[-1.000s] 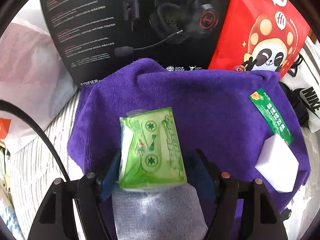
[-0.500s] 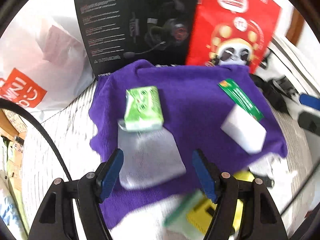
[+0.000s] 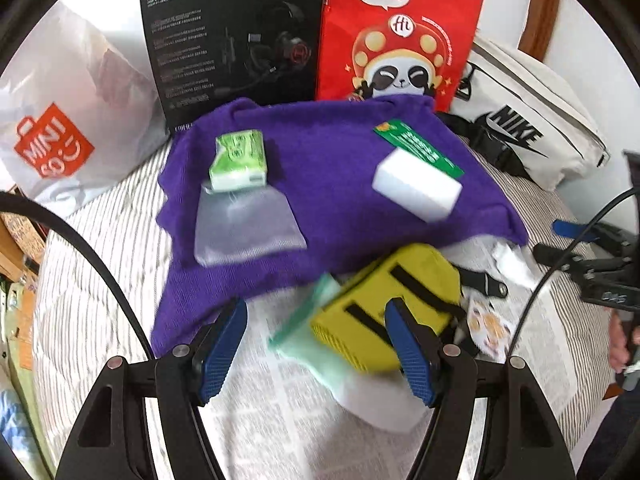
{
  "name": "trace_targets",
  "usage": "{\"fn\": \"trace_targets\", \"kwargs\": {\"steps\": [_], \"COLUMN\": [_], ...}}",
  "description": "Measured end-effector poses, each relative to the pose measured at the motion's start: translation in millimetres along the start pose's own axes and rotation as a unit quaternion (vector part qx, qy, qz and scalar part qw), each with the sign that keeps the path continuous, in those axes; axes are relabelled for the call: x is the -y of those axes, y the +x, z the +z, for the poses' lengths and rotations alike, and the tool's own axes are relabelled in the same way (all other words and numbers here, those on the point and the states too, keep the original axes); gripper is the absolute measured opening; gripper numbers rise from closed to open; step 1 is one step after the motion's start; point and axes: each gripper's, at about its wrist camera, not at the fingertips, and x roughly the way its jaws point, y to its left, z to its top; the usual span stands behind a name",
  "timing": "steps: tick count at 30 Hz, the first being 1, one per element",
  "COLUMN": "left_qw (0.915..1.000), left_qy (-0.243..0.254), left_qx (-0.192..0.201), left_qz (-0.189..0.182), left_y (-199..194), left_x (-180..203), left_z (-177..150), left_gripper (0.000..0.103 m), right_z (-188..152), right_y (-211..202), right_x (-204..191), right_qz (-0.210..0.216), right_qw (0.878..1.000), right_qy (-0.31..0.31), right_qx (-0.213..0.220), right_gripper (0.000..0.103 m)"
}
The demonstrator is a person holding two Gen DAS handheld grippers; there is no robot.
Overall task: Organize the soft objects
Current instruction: 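Grasp the crumpled white tissue on the newspaper with the right tool, then grasp the yellow adidas pouch with the left tool while the right tool holds the tissue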
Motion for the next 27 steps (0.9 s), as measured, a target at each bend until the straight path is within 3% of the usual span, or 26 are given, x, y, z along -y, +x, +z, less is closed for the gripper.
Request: {"fn": "trace_targets", "kwargs": {"steps": [4,6,11,15,16,19,27], "left_qw": [0.9999,0.9999,0.9995,0.9995,0.9994,0.9993,0.9991], "left_qy": [-0.002,-0.006,-0.021,-0.023,-0.024,-0.020,0.004], "left_qx": [-0.005,-0.007,-0.012,-0.012,-0.010,-0.006,-0.015], "left_qz": [-0.010,-0.009,-0.018,-0.017,-0.024,-0.030,-0.040], "left_y": [-2.0,-4.2,-9.3,-9.5,-8.9,-6.8,10.3], "left_x": [2.9,2.1,-1.5,-0.7,0.0,4.9,17.3], "left_z": [-17.1,-24.0,-37.3,-43.0,-42.8,-40.3,-31.1], "left_gripper": [0.070,0.070,0.070,0.070,0.070,0.070,0.071], "right_z": [-18.1,-24.3,-33.2,-34.9,-35.2,-38.1,-47.8], "right_y": [22.3,31.2,29.0,21.6,20.1,15.2,-4.5], "right_x": [1.7,1.3,-7.0,-5.3,0.2,11.9,24.3], "right_qz": [-0.010,-0.014,-0.030,-0.070,-0.065,-0.042,-0.040], "right_qw": [1.000,0.999,0.999,0.997,0.998,0.999,0.998], "right_qy": [-0.006,-0.010,-0.035,-0.034,-0.021,0.005,0.036], "right_qx": [-0.021,-0.032,-0.008,0.004,0.000,0.002,0.012], "right_gripper": [0.075,0.070,0.062,0.028,0.026,0.024,0.023]}}
